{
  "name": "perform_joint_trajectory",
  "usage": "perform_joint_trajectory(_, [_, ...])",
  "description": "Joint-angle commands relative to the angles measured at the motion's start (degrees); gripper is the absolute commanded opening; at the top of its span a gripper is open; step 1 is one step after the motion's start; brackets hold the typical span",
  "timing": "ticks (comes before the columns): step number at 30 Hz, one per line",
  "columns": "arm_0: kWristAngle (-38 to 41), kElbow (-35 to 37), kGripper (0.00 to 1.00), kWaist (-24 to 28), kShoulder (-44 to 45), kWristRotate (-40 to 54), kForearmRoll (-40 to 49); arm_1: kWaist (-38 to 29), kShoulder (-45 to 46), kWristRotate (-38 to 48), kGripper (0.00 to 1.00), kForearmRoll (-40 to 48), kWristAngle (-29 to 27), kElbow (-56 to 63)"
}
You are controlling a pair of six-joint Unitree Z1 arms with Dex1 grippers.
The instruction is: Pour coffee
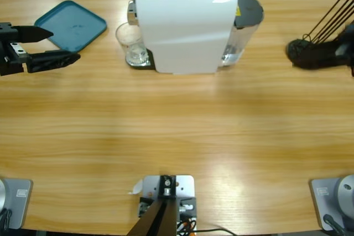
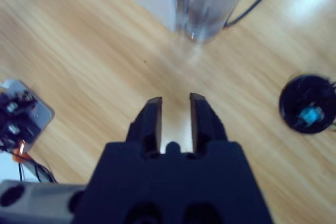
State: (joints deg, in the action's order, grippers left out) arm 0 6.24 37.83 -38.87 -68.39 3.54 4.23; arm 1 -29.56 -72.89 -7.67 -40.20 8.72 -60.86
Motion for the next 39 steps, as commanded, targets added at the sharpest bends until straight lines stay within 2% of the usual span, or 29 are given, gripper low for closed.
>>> perform_joint_trajectory(1, [-2.65, -3.51, 0.918, 0.46, 1.19, 2.63, 0.78, 2.49, -11.87, -1.25, 0.000, 1.73, 1.97, -11.03])
perform_joint_trajectory(7, [-2.07, -7.79, 0.918, 0.46, 1.30, 2.09, -0.15, 4.07, -19.57, -2.78, 0.000, 2.50, 2.69, -16.08])
perform_joint_trajectory(11, [-2.02, -7.89, 0.918, 0.46, 1.45, 2.09, -0.27, 4.07, -23.22, -3.17, 0.000, 2.22, 2.16, -19.79])
perform_joint_trajectory(18, [-1.84, -8.38, 0.918, 0.46, 0.86, 2.09, -0.45, 4.07, -27.60, -3.91, 0.000, -3.37, 1.48, -31.41])
perform_joint_trajectory(23, [-1.84, -8.49, 0.918, 0.46, 0.54, 2.14, -0.54, 3.53, -29.18, -4.28, 0.000, -5.15, 1.48, -34.01])
perform_joint_trajectory(32, [-1.58, -8.65, 0.918, 0.46, 0.40, 2.17, -0.62, -1.46, -32.66, -4.40, 0.000, -8.59, 1.39, -39.19])
perform_joint_trajectory(39, [-1.40, -8.65, 0.918, 0.46, 0.00, 2.17, -0.78, -2.08, -33.72, -5.28, 0.000, -9.72, 1.04, -39.98])
